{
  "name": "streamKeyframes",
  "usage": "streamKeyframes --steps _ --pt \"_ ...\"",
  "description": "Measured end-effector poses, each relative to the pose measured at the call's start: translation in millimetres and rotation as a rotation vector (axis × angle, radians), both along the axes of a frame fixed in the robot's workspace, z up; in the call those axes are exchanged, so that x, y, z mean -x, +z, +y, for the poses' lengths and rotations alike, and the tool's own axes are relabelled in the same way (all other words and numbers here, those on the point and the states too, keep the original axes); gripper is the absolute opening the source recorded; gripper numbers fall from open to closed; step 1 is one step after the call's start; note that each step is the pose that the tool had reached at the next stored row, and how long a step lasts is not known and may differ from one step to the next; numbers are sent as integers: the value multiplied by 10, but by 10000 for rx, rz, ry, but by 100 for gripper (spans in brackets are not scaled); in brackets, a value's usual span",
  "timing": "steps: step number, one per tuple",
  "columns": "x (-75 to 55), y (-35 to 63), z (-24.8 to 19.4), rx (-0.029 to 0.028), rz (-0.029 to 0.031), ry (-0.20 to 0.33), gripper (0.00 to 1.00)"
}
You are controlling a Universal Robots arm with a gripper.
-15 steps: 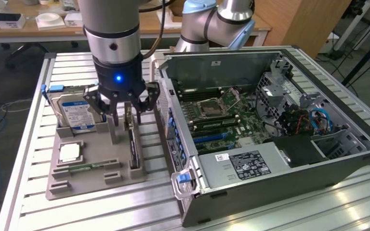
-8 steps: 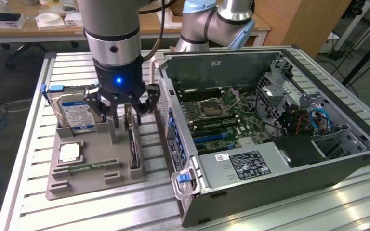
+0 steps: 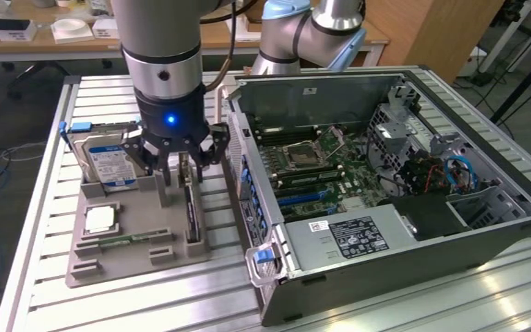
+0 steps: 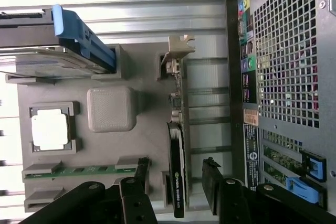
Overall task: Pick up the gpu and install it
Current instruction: 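Pick up the gpu and move the gpu toward the slot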
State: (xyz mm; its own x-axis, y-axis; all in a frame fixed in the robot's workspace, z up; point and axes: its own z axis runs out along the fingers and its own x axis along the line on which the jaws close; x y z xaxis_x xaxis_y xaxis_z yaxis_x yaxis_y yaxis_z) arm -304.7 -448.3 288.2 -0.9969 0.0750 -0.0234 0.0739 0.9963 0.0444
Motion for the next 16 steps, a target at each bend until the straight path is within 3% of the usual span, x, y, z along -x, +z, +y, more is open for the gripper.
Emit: streamKeyframes --steps 16 --pt "-15 -94 -7 0 0 0 53"
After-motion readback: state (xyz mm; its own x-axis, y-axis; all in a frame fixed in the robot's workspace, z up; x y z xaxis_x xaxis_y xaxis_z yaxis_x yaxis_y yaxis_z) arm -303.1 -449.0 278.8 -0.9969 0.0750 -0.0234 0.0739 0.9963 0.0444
